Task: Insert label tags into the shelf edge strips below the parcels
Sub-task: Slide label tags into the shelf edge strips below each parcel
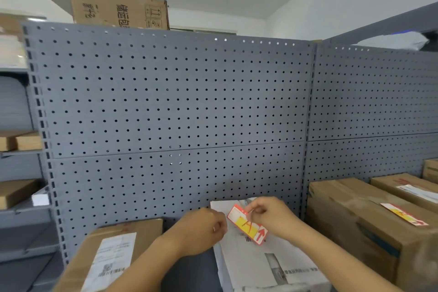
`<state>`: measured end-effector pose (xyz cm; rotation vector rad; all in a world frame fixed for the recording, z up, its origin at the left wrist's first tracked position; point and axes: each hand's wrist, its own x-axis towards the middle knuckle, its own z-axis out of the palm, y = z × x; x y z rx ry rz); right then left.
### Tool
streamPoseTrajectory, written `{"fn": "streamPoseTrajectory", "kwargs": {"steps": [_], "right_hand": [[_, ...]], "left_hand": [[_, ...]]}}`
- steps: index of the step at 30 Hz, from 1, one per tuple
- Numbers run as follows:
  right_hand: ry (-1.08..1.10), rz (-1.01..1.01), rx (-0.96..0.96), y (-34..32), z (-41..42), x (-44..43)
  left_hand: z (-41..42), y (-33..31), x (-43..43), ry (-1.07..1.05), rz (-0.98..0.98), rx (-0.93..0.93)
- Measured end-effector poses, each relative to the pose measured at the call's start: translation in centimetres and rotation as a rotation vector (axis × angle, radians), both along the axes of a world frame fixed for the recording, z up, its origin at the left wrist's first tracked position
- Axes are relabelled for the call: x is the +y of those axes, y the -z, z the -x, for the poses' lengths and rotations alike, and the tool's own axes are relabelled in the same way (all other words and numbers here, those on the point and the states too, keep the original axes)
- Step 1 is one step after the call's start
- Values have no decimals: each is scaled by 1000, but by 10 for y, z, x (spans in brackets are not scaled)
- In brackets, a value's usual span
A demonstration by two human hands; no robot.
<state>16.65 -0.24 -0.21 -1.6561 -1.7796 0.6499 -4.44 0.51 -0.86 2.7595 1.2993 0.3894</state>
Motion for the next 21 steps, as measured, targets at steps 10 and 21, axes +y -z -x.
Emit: {"fn": "streamPoseTrajectory", "kwargs": {"steps": [10, 21], "right_hand": [[-152, -77, 58, -5, -6, -79], [-386, 12, 55, 36, 17, -161]], "left_hand": [[11, -1, -80, -58, -42, -127], [45, 36, -209, -249, 25, -159]]}}
